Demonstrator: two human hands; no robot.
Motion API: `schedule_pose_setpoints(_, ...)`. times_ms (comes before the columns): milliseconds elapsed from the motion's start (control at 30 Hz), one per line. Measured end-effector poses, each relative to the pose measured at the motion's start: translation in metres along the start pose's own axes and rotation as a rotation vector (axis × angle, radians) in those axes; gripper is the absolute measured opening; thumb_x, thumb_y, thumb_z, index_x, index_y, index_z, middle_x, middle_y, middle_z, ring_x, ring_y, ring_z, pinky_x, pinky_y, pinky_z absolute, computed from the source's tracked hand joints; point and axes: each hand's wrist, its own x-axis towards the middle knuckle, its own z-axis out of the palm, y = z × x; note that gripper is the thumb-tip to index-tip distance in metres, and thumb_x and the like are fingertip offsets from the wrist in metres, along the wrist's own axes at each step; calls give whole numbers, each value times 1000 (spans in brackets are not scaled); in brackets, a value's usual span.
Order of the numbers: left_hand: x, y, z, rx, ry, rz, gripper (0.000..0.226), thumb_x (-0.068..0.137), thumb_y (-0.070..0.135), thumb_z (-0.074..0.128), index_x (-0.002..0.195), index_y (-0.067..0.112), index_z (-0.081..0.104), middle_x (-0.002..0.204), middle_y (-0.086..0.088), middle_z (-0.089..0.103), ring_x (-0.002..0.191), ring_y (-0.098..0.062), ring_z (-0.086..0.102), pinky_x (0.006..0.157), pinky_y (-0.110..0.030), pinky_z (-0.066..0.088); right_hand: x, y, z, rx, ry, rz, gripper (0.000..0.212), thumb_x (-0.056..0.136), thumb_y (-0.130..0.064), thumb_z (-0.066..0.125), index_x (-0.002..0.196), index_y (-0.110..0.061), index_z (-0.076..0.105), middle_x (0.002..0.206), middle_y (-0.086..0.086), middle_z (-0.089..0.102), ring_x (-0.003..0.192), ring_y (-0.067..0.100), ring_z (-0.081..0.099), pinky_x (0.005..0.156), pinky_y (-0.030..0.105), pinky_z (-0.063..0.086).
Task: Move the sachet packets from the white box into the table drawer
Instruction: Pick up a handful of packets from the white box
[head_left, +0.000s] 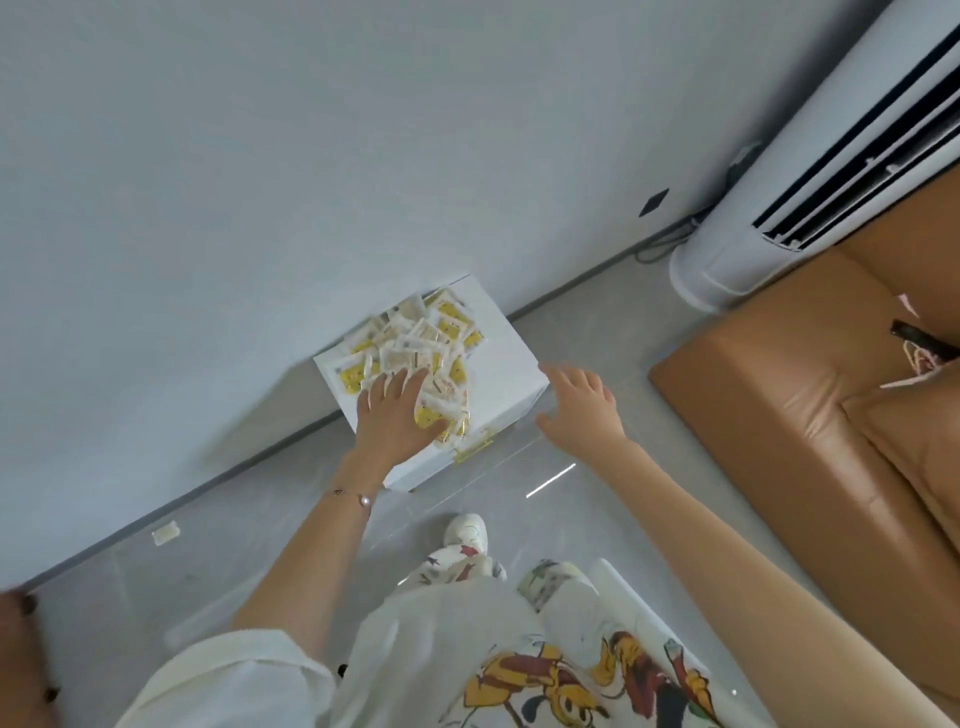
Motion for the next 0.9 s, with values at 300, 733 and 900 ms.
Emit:
schedule_pose_setpoints(300, 57, -24, 46, -160, -91, -241, 80, 88, 60, 51, 153, 32, 13, 161, 0, 15, 148, -27, 8, 119, -48, 10, 124, -25, 49, -108, -246, -46, 68, 91, -32, 54, 150, -26, 21, 153, 7, 27, 138, 29, 27, 110, 42, 27)
schedule_pose_setpoints(733, 186, -93, 203, -785, 216, -603, 74, 88, 27, 68, 149, 15, 28, 157, -6, 26, 147, -25, 17, 119, -43, 15, 247, -13, 268, 239, -356, 85, 90, 81, -41, 72, 151, -27, 17, 148, 4, 30, 134, 28, 29, 105, 43, 35)
schedule_pose_setpoints(900, 208, -117, 234, -716, 301, -675, 75, 92, 23, 63, 153, 22, 19, 162, -9, 5, 149, -24, 2, 117, -43, 10, 259, -21, 321, 69, -247, 67, 110, 68, -51, 79, 150, -21, 12, 141, 7, 21, 127, 29, 27, 104, 41, 31)
